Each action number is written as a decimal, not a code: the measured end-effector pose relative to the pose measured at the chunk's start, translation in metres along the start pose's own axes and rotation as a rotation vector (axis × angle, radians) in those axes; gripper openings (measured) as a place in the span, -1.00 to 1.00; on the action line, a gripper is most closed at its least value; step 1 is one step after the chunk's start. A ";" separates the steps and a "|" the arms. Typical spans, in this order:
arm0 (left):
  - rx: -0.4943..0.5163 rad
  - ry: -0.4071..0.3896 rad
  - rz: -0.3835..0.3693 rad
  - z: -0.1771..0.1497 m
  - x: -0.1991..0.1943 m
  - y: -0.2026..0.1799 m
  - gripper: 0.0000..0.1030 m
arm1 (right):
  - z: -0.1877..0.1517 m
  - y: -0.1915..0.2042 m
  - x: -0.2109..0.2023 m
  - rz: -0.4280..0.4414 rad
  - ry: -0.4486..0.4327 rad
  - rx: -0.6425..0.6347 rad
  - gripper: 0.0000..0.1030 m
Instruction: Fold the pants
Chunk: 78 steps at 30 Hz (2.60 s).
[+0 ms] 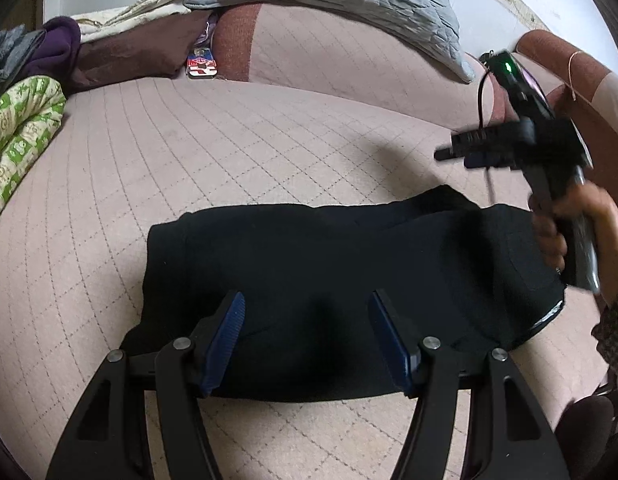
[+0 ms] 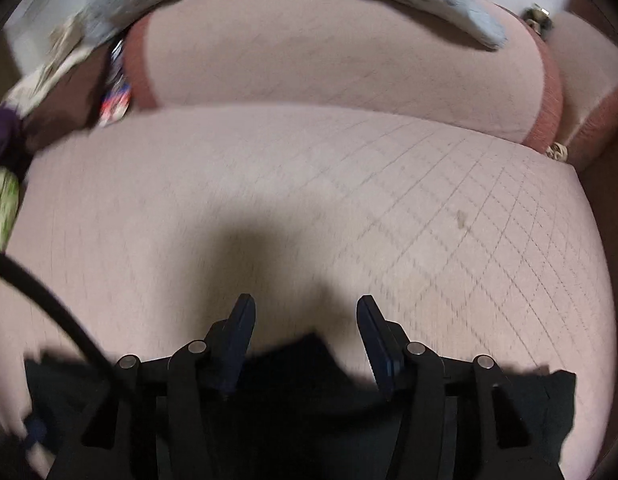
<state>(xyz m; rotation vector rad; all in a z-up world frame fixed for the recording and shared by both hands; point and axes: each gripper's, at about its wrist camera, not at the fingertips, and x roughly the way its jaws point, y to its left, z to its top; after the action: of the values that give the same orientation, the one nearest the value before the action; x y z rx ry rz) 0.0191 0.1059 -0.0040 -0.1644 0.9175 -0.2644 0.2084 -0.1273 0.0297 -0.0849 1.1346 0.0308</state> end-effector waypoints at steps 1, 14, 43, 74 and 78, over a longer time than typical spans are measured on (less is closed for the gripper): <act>-0.006 0.001 -0.009 0.000 -0.002 0.001 0.24 | -0.011 0.004 0.002 -0.015 0.043 -0.032 0.06; 0.001 -0.010 0.002 0.003 -0.003 0.002 0.24 | 0.009 0.010 0.037 -0.126 0.090 0.025 -0.80; -0.019 -0.069 0.071 -0.022 -0.028 0.004 0.32 | -0.229 -0.238 -0.110 -0.058 -0.107 0.775 0.04; -0.300 -0.051 0.130 -0.009 -0.037 0.101 0.33 | -0.219 -0.197 -0.157 -0.249 -0.151 0.690 -0.21; -0.404 0.009 0.068 -0.016 -0.028 0.122 0.33 | -0.184 -0.143 -0.169 -0.085 -0.209 0.536 -0.03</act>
<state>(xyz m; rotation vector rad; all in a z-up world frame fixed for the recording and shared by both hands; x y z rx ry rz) 0.0093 0.2300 -0.0230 -0.5033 0.9767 -0.0133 -0.0198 -0.2825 0.1134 0.3412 0.8979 -0.3325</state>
